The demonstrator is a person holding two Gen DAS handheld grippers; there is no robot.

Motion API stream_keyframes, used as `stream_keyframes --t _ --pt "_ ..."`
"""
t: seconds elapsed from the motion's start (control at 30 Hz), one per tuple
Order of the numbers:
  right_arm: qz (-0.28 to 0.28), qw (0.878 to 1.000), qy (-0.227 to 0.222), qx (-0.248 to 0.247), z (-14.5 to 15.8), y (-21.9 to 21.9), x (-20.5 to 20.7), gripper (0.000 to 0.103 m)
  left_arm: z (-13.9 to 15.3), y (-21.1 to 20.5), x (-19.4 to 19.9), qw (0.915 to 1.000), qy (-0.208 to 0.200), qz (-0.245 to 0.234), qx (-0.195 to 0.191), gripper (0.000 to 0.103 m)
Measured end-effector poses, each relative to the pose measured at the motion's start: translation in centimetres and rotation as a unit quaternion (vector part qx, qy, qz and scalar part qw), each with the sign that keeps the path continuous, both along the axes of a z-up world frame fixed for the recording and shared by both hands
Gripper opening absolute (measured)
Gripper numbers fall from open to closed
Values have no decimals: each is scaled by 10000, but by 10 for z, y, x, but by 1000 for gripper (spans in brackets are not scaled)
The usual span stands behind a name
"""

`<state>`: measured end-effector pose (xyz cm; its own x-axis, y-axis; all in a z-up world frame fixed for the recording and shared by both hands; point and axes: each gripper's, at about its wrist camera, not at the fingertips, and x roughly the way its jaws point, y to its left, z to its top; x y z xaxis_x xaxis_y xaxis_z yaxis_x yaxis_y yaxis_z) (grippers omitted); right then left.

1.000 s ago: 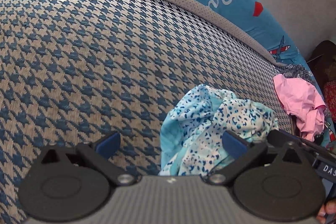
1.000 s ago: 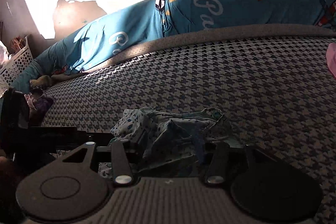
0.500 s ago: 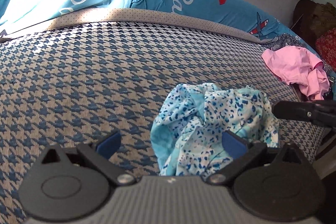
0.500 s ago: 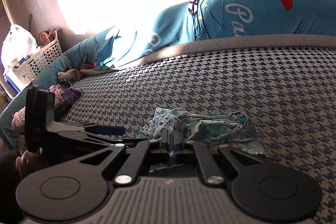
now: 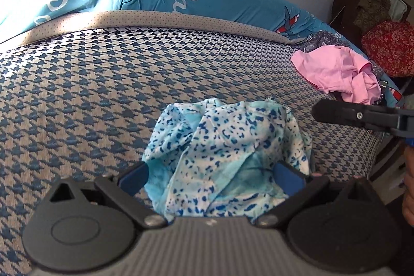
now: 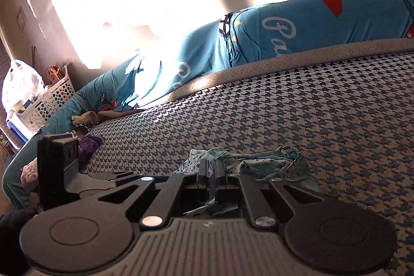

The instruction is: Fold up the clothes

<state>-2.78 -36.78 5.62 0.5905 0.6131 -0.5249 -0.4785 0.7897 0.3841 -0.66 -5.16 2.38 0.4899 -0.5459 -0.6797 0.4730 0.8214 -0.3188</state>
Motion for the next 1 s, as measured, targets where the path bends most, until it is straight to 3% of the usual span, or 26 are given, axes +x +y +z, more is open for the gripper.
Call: stream_keyframes --t 0.17,0.27,0.37,0.43,0.53,0.63,0.83,1.0 --pt "-707 9974 101 -63 -3 -14 11 7 -10 -7 10 9996 232 -142 -4 103" --pt "-1091 9937 221 -117 -6 -22 18 7 -6 -10 4 9998 29 -170 85 95" --pt "-1374 9894 429 -191 -11 -27 25 7 -3 -16 -4 9993 -83 -243 269 82" --pt "-1525 9863 597 -213 -15 -29 29 7 -1 -19 -11 9987 -205 -317 356 66" --pt "-1741 9810 846 -147 -21 -34 35 11 3 -22 -20 9976 -351 -374 461 51" --pt "-1827 9777 1038 26 -25 -36 40 17 8 -21 -32 9962 -546 -446 506 50" --pt "-1781 9788 1008 67 -24 -33 42 33 18 -25 -59 9904 -1061 -629 623 46" --pt "-1505 9856 758 114 -16 -24 38 33 17 -25 -65 9892 -1086 -748 647 46"
